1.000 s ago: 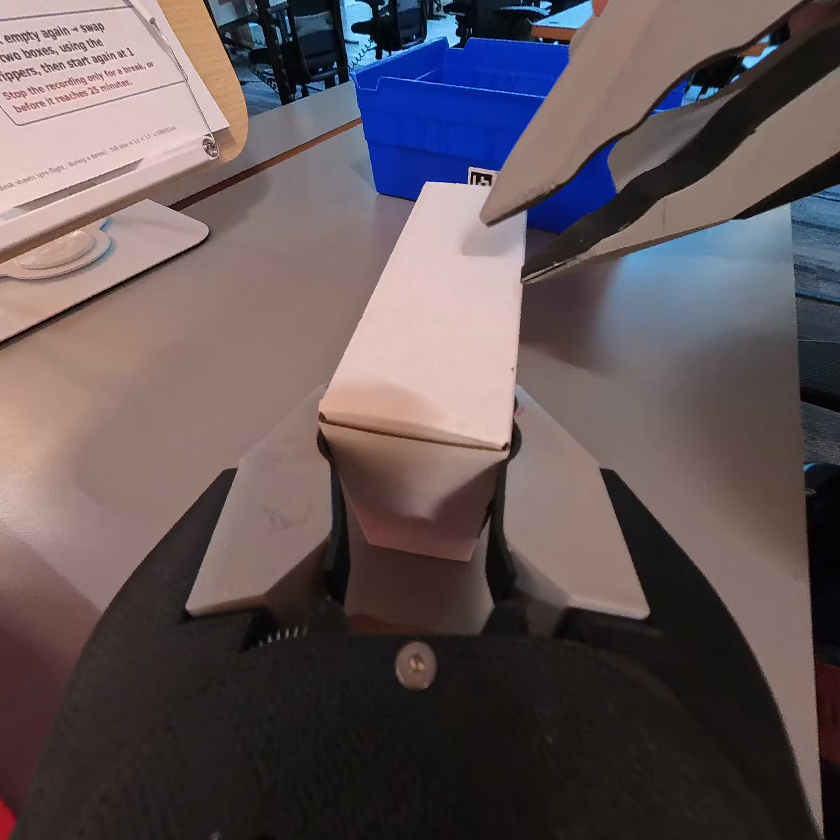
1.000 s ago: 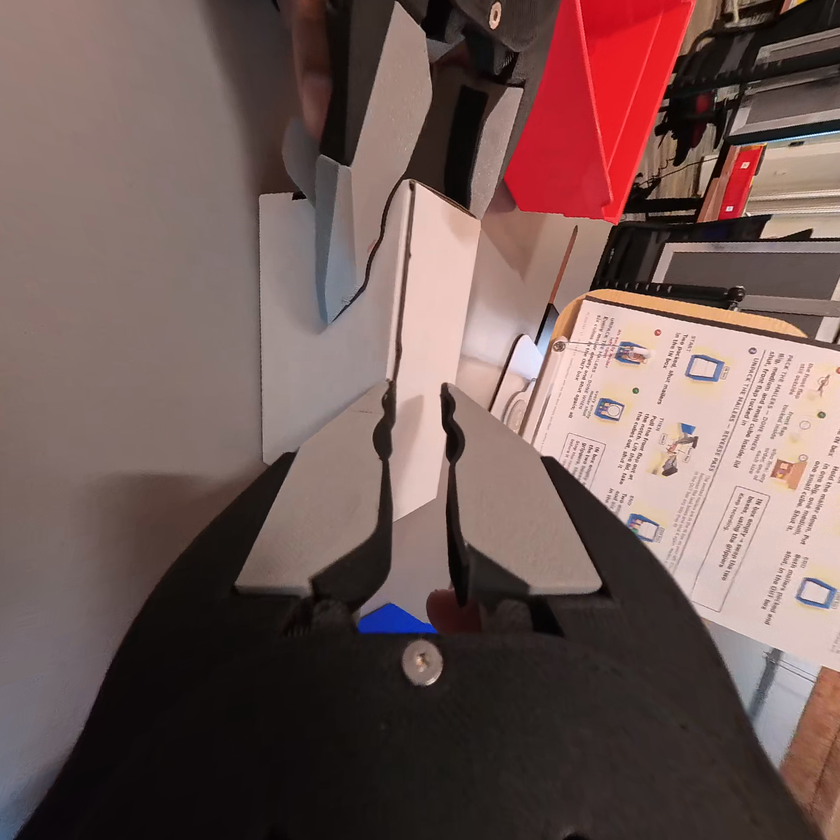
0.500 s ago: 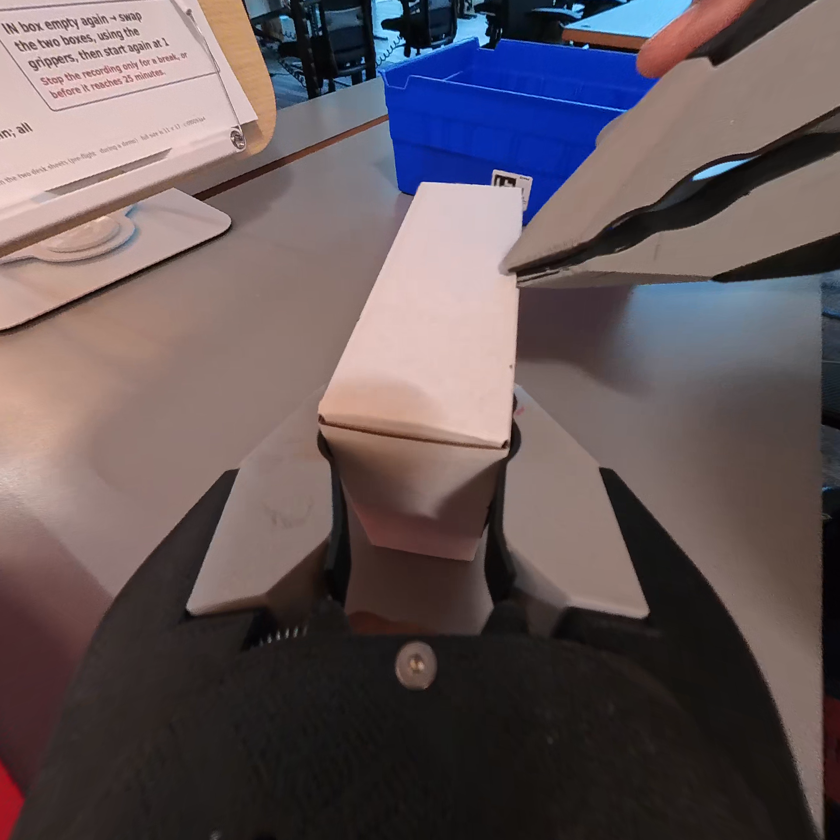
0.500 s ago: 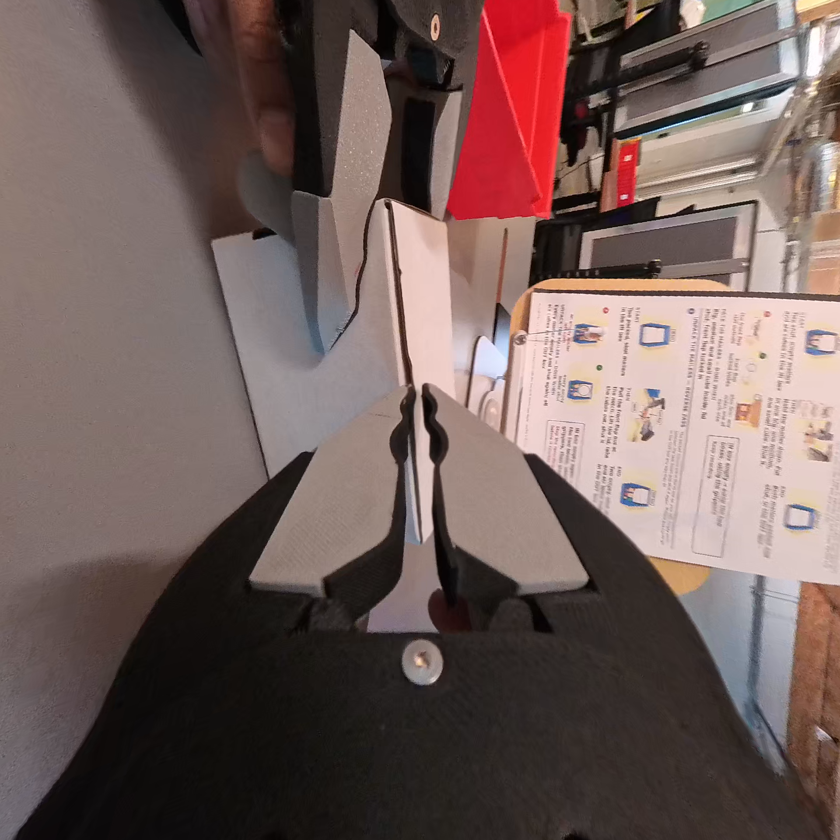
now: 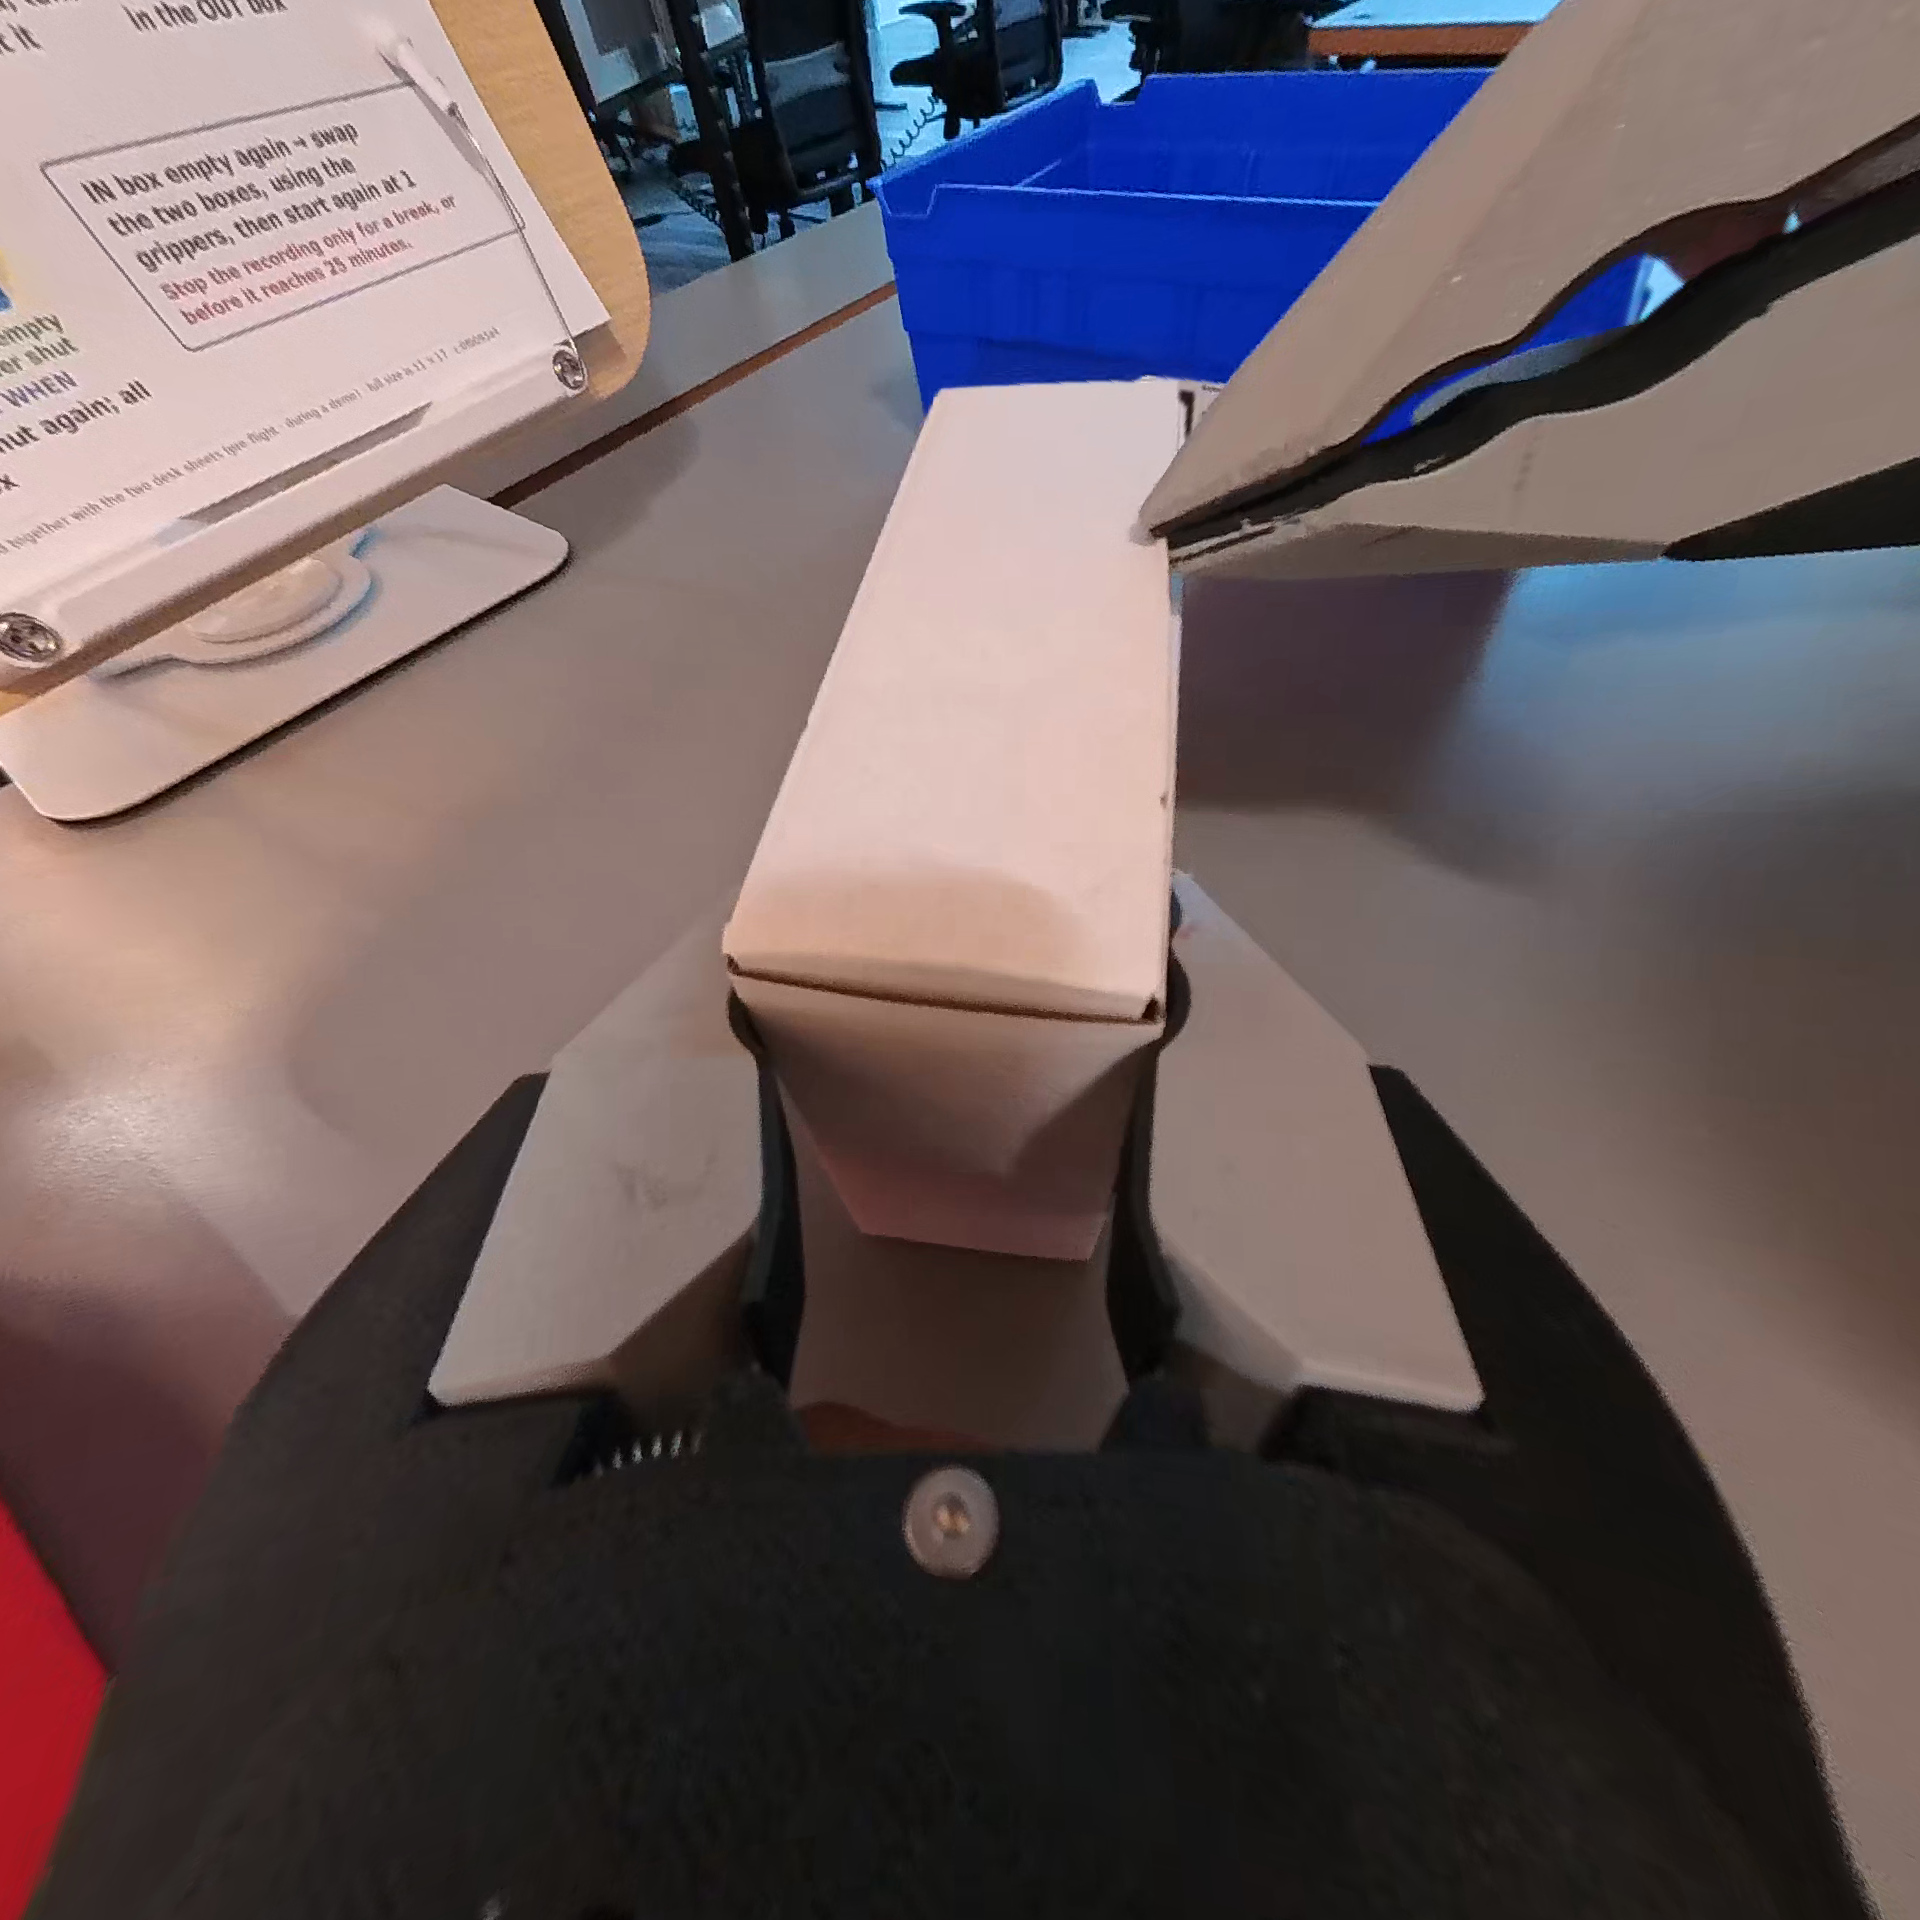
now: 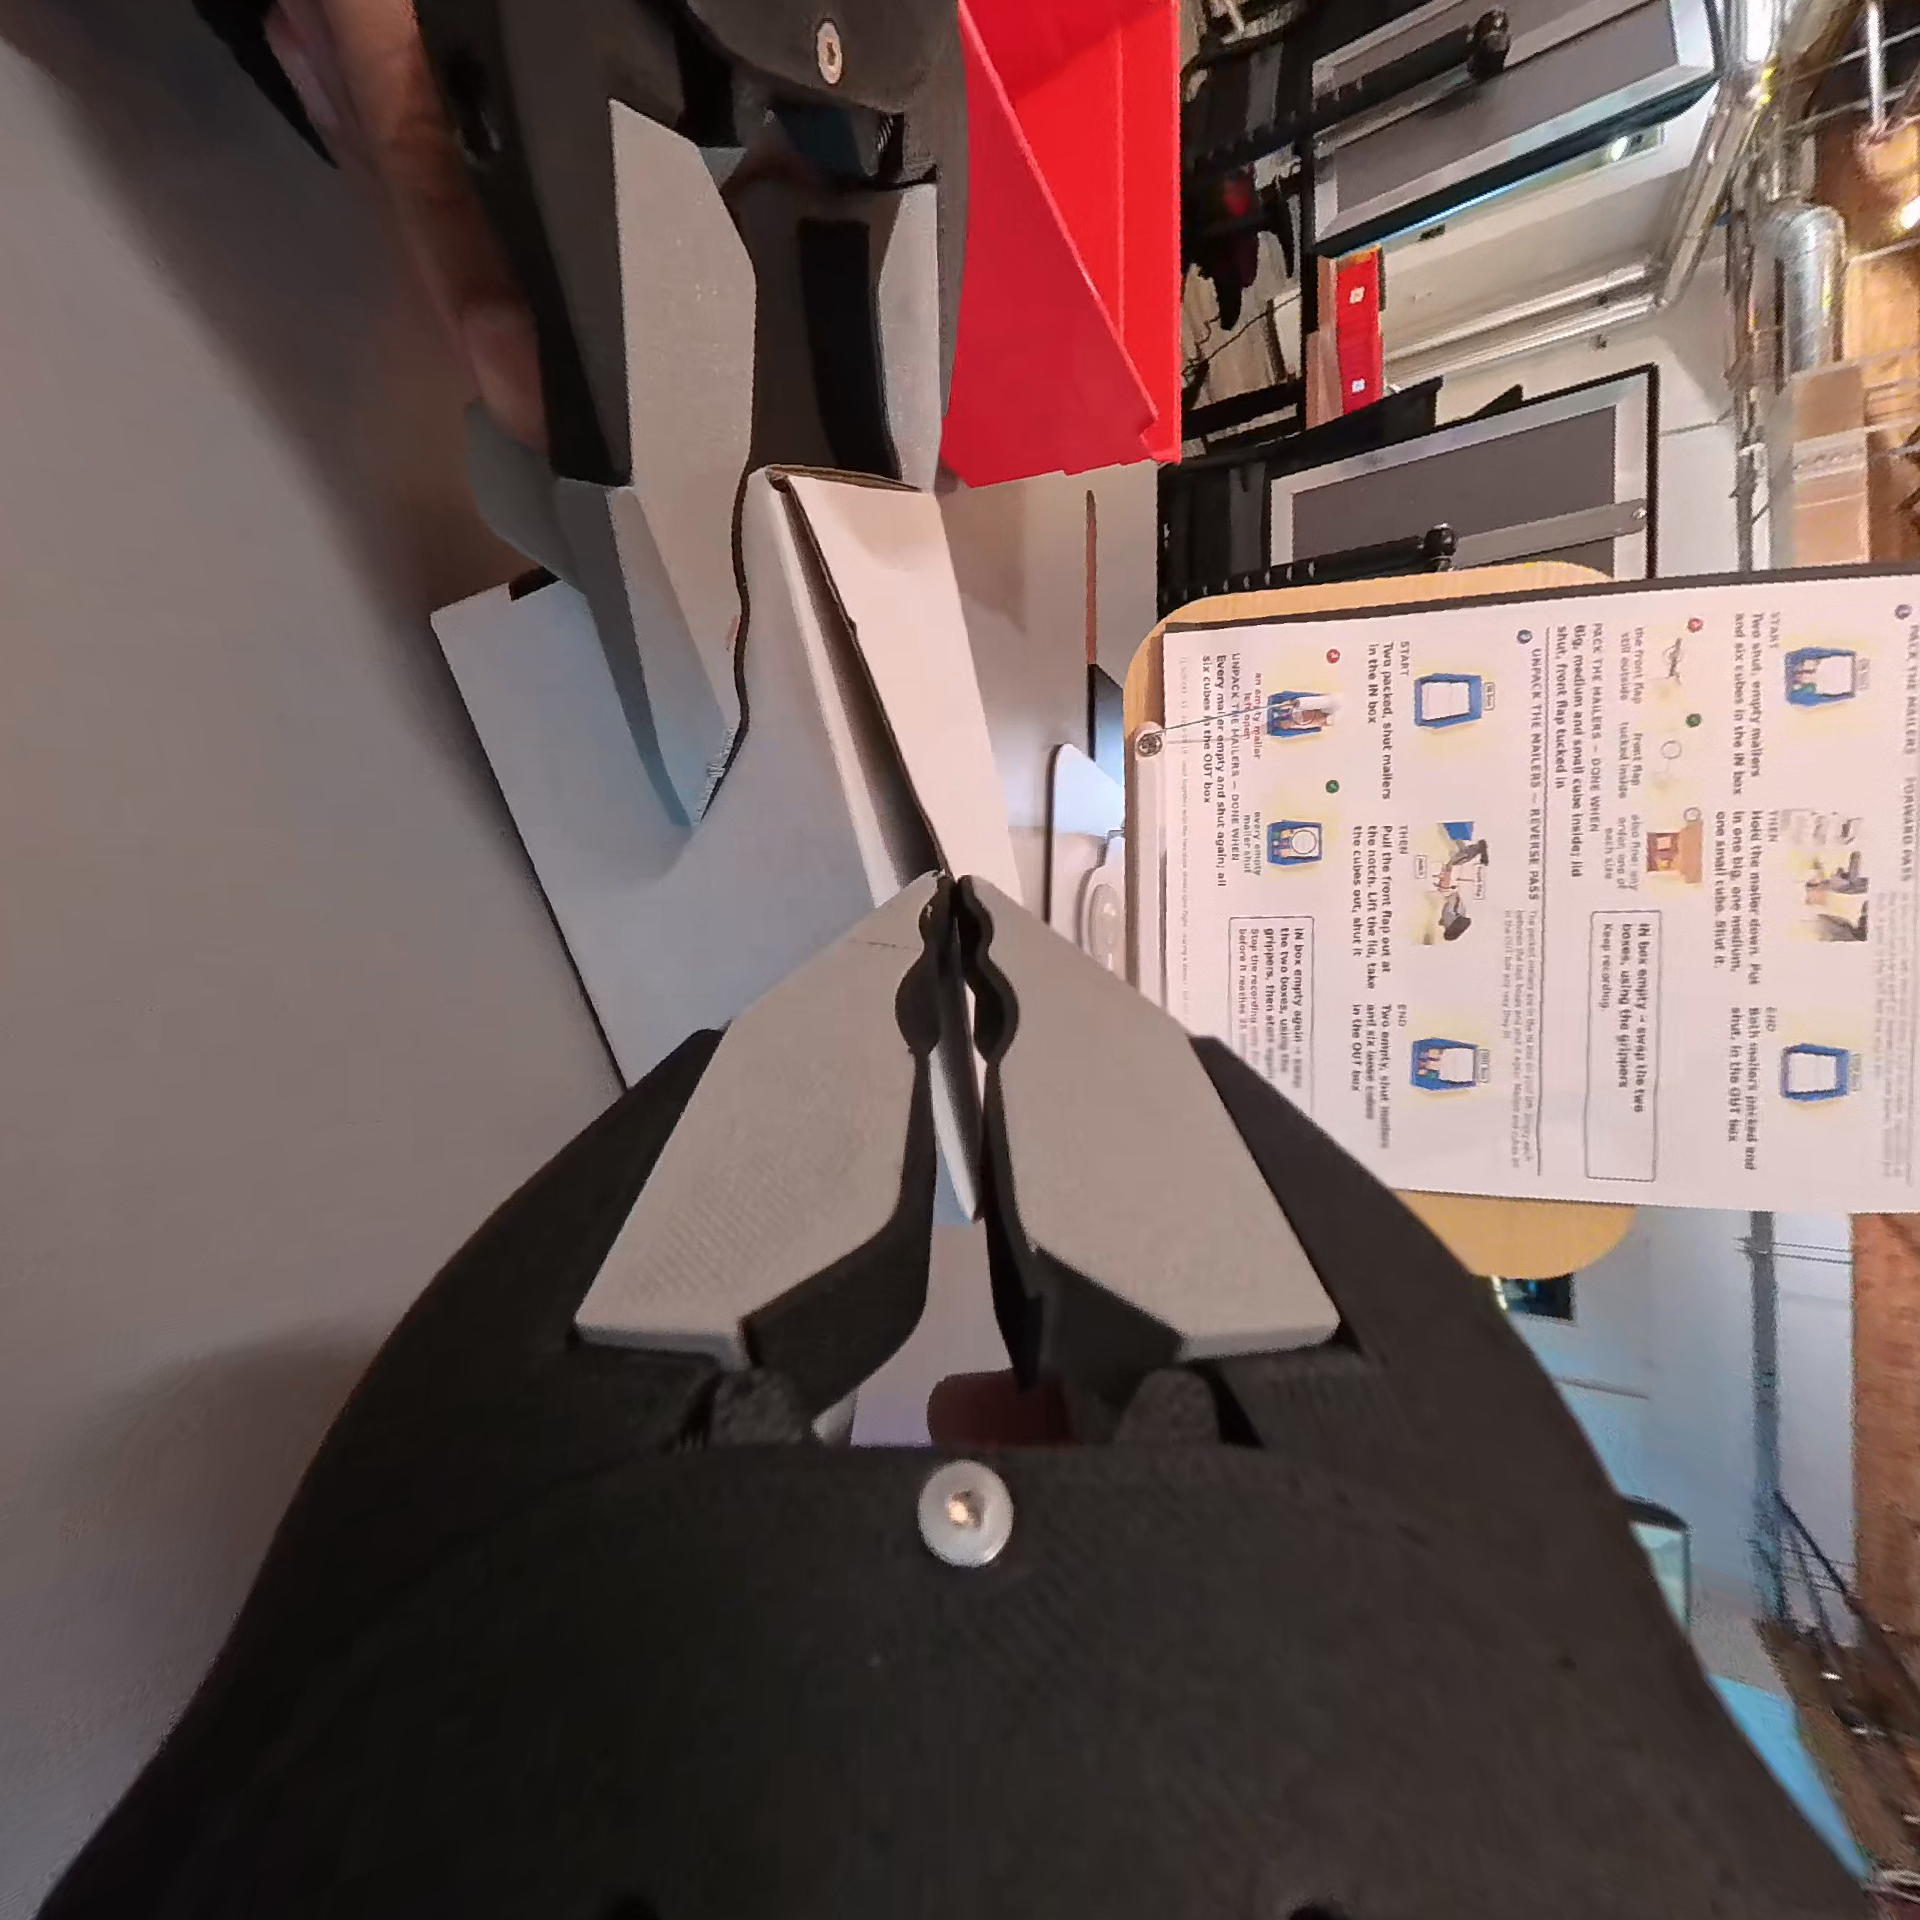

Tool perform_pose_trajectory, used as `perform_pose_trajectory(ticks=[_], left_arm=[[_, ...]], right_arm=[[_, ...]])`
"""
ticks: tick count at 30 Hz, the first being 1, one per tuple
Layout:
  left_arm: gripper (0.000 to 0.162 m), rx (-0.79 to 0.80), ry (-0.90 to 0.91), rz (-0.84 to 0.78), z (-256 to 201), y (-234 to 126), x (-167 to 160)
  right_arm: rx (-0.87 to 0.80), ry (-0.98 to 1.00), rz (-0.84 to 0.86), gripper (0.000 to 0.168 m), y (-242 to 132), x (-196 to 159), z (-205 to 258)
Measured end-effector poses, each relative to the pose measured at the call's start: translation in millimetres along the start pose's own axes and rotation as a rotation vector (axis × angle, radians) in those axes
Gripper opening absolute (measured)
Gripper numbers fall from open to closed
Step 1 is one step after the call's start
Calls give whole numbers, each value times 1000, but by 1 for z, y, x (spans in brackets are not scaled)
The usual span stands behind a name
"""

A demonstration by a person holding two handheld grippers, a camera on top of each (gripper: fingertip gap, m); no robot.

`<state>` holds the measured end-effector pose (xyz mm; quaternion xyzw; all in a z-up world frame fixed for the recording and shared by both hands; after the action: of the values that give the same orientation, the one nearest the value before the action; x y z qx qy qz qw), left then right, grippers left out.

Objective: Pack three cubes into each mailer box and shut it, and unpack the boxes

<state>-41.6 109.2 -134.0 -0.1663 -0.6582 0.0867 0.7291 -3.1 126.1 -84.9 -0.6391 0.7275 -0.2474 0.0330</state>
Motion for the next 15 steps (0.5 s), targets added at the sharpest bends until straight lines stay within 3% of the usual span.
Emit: perform_pose_trajectory(ticks=[4, 9, 12, 15], left_arm=[[71, -2, -13, 6, 0, 1, -1], [71, -5, -21, 2, -1, 3, -1], [71, -10, -14, 1, -2, 3, 0], [71, -14, 15, -1, -5, 3, 0]], right_arm=[[3, 28, -12, 0, 1, -2, 4], [-5, -176, -2, 0, 1, -5, 10], [69, -255, -9, 0, -1, -6, 11], [248, -181, 7, 3, -3, -6, 12]])
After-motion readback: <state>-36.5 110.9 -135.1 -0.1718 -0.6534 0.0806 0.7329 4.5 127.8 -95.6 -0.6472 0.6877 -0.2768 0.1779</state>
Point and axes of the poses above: each gripper's, where its closed fingertips meet, y out along the fingers, x out of its top, z = x × y across the jaws, the point moved 1 cm from there along -y, back along the fingers
